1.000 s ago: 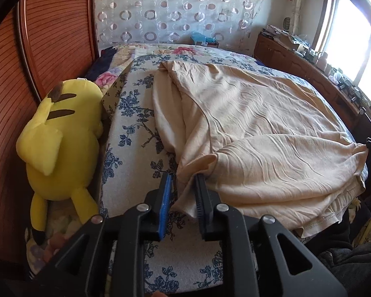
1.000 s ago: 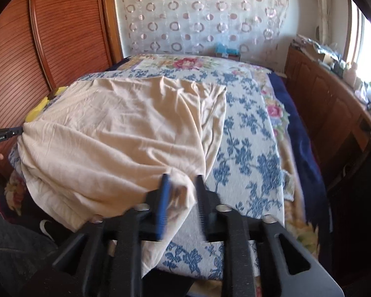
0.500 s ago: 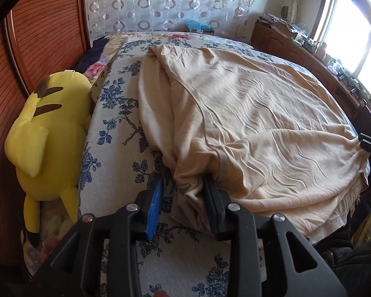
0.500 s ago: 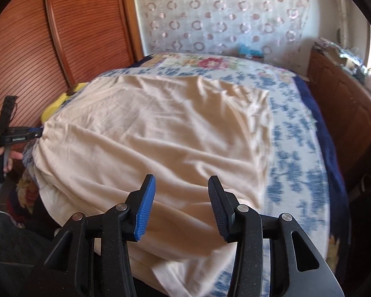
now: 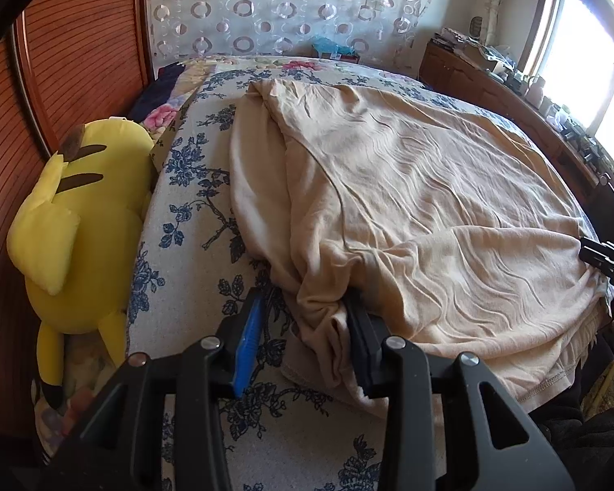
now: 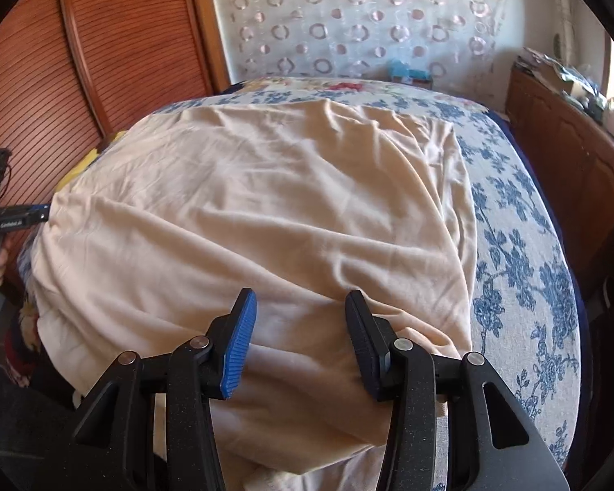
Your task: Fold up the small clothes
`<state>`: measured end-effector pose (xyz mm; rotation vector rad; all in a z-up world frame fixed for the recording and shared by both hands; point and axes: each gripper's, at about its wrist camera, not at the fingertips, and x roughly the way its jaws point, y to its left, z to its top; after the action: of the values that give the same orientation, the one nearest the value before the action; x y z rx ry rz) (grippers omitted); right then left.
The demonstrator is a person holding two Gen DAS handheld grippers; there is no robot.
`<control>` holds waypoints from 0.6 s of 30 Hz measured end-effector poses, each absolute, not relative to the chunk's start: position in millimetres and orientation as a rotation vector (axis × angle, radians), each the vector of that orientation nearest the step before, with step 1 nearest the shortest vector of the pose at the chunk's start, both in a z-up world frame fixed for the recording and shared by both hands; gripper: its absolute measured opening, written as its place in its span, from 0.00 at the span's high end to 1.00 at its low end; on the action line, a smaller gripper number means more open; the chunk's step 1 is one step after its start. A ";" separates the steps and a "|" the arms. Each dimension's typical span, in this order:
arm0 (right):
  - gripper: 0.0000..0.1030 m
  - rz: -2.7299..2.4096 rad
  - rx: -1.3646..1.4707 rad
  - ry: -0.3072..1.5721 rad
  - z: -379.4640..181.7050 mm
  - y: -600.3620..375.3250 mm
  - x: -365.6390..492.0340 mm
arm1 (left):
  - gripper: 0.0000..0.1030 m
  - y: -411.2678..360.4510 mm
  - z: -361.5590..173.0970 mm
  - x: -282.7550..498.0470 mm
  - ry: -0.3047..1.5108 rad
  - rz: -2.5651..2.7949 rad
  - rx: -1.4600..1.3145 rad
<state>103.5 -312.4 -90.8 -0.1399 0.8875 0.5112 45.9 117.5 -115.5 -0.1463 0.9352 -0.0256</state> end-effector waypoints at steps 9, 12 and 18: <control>0.43 0.507 -0.142 0.815 -97.5 -310.5 91.6 | 0.64 115.1 -116.4 43.5 0.920 -0.014 -0.144; 0.41 0.495 -0.178 0.781 -100.6 -305.1 87.4 | 0.64 115.1 -116.5 42.8 0.914 -0.014 -0.143; 0.40 0.481 -0.202 0.762 -102.6 -302.6 85.7 | 0.82 112.1 -116.2 45.1 0.900 -0.107 -0.167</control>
<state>85.7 -302.6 -102.6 -0.2019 0.7625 0.4814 45.1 112.1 -116.2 -0.1670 0.9001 -0.1067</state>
